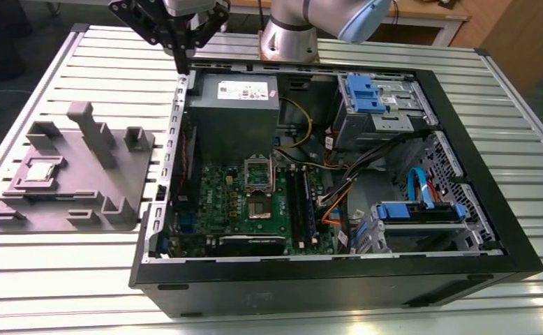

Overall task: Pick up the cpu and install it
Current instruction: 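Reach for the cpu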

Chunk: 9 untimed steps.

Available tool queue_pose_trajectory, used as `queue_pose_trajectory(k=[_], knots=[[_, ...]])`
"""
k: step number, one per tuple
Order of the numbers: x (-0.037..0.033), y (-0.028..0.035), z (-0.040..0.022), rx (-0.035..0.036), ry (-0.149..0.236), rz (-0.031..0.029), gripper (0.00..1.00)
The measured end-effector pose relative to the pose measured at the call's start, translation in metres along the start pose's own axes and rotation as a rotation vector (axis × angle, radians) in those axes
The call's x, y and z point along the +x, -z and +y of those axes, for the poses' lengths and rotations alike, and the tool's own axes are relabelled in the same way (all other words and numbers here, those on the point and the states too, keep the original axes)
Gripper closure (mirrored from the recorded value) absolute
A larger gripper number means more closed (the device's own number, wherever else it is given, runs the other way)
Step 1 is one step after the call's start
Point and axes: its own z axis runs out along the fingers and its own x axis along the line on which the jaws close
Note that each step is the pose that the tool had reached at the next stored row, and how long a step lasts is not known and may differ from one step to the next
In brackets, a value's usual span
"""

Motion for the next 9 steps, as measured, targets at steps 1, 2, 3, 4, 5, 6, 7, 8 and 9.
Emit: queue_pose_trajectory(k=[1, 2, 3, 4, 5, 6, 7, 8, 9], knots=[[0.0009, 0.0, -0.0001, 0.0, 0.0, 0.0, 0.9], [0.0018, 0.0, -0.0001, -0.0001, 0.0, 0.0, 0.9], [0.0024, 0.0, -0.0002, -0.0001, 0.0, -0.0001, 0.9], [0.0031, 0.0001, -0.0002, -0.0001, 0.0, 0.0, 0.9], [0.0039, 0.0001, -0.0003, 0.0, 0.0, 0.0, 0.9], [0.0046, 0.0001, -0.0003, 0.0, 0.0, 0.0, 0.9], [0.0053, 0.0002, -0.0004, 0.0, 0.0, 0.0, 0.9], [0.0059, 0.0002, -0.0004, -0.0001, 0.0, 0.0, 0.9], [0.0064, 0.0002, -0.0005, 0.0, 0.0, -0.0001, 0.9]])
